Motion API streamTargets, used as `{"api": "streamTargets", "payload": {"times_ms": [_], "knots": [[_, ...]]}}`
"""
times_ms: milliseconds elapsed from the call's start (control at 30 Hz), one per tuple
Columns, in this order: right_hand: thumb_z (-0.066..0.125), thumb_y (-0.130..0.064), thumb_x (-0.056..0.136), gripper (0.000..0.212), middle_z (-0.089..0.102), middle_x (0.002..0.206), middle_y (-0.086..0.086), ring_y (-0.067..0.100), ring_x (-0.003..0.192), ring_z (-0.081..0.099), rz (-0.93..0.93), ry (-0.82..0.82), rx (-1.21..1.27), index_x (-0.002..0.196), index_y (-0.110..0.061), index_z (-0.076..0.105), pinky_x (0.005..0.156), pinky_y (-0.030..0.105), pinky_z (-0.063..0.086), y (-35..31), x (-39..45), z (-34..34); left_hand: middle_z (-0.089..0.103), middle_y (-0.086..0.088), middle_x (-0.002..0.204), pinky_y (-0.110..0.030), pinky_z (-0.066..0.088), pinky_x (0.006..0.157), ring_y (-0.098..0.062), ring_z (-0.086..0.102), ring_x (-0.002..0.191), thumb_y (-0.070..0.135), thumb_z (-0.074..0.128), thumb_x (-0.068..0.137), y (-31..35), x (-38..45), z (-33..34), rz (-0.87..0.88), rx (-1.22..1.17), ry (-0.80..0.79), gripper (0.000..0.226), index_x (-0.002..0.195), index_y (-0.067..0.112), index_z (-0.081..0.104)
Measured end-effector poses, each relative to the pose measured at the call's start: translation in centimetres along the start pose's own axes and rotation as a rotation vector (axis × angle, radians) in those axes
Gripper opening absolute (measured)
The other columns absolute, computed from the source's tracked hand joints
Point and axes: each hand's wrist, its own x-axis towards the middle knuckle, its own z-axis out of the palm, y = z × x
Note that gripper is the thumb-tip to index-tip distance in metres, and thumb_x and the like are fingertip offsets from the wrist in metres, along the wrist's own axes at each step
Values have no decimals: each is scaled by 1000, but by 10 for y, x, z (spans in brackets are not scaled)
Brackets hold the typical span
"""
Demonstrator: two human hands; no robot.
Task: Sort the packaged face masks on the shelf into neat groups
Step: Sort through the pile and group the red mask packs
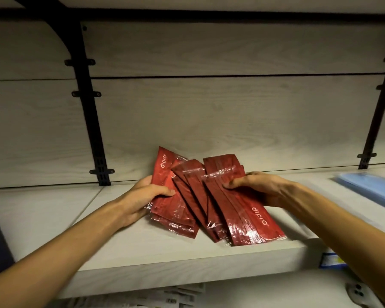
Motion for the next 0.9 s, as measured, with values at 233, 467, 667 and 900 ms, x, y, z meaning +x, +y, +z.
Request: {"api": "streamTargets", "payload": {"times_ms": [233,467,667,900], "knots": [[77,-20,77,42,76,103,16,27,80,75,4,-92,-1,114,-3,67,70,37,62,-13,-2,-10,75,-19,109,-38,62,80,-32,74,93,-2,69,85,8,4,-10,-23,56,-20,37,121,5,64],[80,-17,70,43,77,93,12,24,74,75,-116,-36,28,109,-4,67,65,34,62,-40,1,-25,76,-15,110,-38,62,81,-32,75,96,4,74,84,27,4,-17,-97,317,-184,38,120,10,63],[74,-18,78,30,76,90,10,23,72,74,-53,-82,-73,105,-8,66,65,34,63,-50,4,-14,76,-14,113,-34,62,75,-29,76,96,10,78,83,39,2,-13,-128,340,-308,43,122,14,62],[69,-14,90,17,73,96,12,20,69,73,21,-94,-67,106,-8,67,66,33,64,-36,10,-5,76,-11,116,-36,61,87,-28,74,103,17,80,83,29,6,-13,-11,285,-188,40,122,16,67]]}}
